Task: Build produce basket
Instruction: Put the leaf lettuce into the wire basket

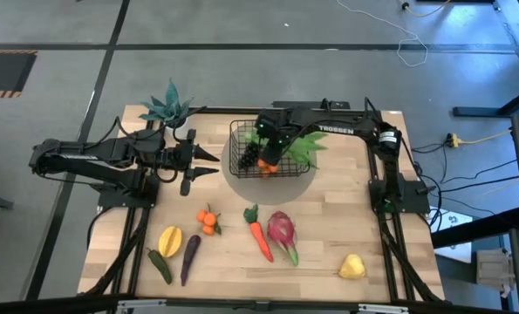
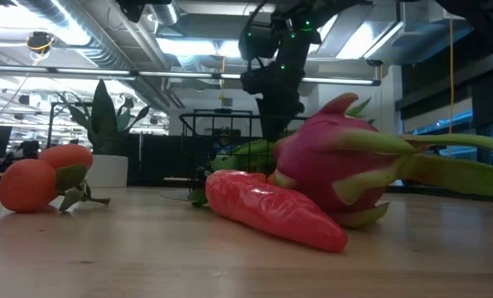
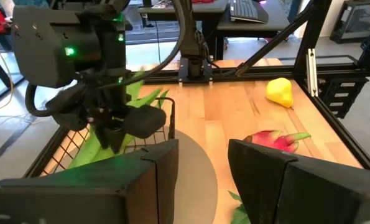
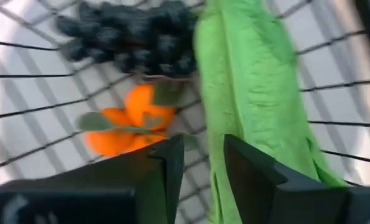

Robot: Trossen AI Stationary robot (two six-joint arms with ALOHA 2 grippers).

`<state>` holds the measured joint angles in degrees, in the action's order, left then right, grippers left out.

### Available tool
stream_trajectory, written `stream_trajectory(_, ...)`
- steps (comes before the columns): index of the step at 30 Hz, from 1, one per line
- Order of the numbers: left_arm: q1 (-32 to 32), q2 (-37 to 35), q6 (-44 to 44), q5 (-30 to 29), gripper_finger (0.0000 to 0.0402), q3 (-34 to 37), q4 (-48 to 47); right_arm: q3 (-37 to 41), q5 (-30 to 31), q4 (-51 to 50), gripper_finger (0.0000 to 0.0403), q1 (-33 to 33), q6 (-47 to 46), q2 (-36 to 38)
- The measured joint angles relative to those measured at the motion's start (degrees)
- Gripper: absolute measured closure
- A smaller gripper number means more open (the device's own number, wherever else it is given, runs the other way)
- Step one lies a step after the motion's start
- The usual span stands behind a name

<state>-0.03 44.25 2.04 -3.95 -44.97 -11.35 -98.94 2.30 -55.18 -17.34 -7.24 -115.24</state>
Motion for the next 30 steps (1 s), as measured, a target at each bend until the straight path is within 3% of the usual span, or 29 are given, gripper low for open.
stream_trajectory(9, 0.01, 0.00, -0.02, -0.01, 0.0271, 0.00, 0.02, -2.87, -15.55, 1.54, 0.0283, 1.61, -2.93, -0.07)
stream_trajectory(12, 0.02, 0.00, -0.04, -0.01, 0.0271, 0.00, 0.02, -6.61, -17.42, 1.20, 0.0283, 3.15, -2.76, -0.07)
stream_trajectory(14, 0.02, 0.00, -0.02, -0.01, 0.0271, 0.00, 0.00, -9.47, -13.00, -1.50, 0.0283, 4.41, -1.68, -0.05)
stream_trajectory(18, 0.01, 0.00, -0.02, -0.01, 0.0271, 0.00, 0.01, -11.95, 3.76, -10.34, 0.0283, 6.88, -0.37, 0.04)
stream_trajectory(22, 0.02, 0.00, -0.02, -0.01, 0.0271, 0.00, 0.02, -9.54, 12.41, -16.36, 0.0283, 9.77, -1.21, 0.04)
stream_trajectory(25, 0.02, 0.00, 0.00, 0.01, 0.0271, 0.00, 0.02, -5.70, 15.65, -19.23, 0.0283, 11.58, -1.91, 0.04)
stream_trajectory(30, 0.00, 0.00, 0.00, 0.00, 0.0271, 0.00, 0.14, -3.89, 15.55, -17.82, 0.0283, 13.75, -4.65, -0.07)
